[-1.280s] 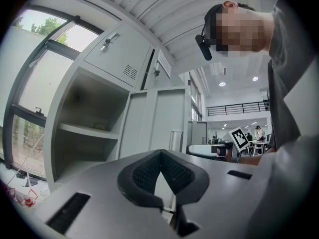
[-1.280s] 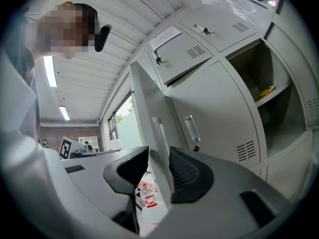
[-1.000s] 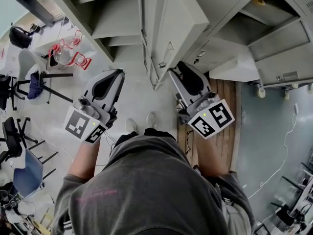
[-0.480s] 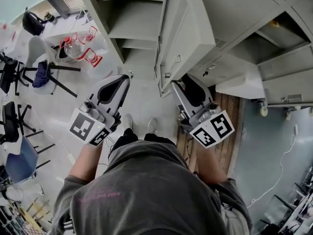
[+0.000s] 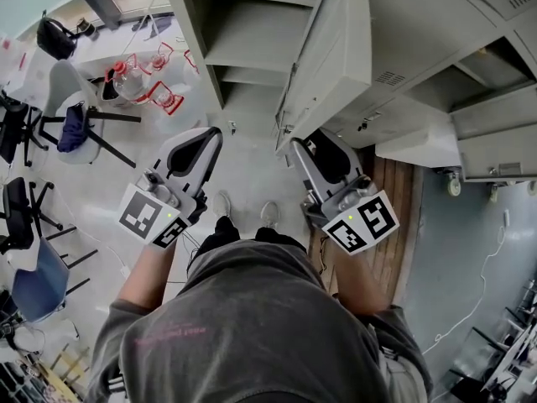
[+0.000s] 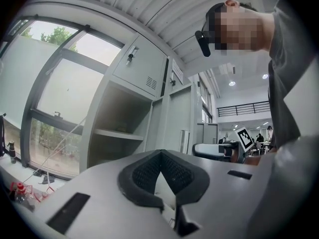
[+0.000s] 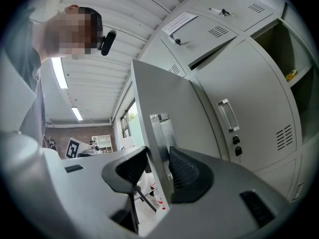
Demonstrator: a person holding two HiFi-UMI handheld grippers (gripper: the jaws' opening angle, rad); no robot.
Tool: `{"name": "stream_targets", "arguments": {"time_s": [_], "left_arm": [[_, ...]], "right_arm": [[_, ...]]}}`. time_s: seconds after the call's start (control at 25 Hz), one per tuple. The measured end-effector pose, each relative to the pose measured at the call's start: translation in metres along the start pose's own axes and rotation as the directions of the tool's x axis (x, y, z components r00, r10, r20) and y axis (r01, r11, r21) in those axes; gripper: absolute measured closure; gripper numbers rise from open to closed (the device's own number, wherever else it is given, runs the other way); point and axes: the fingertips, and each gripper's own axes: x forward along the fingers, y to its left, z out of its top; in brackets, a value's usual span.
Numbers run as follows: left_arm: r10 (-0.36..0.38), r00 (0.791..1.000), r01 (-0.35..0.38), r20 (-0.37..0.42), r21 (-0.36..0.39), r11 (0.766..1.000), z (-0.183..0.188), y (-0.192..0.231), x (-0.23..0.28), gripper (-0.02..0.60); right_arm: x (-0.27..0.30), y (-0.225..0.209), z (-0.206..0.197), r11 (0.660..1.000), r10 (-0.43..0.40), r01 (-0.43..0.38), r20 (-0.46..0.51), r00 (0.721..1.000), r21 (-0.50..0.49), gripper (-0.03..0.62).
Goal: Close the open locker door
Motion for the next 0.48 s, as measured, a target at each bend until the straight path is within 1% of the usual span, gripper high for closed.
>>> {"name": "stream_targets", "arguments": {"time_s": [0.48], "left_arm": [[-0.031,1.0,0.031,0.0,-0.001,1.0,0.014,0.069,-0.04,0.567]], "right_arm": [[0.065,0.034,-0.014,0.996,-0.081,0.081,0.004,0.997,-0.029,0.442]]}}
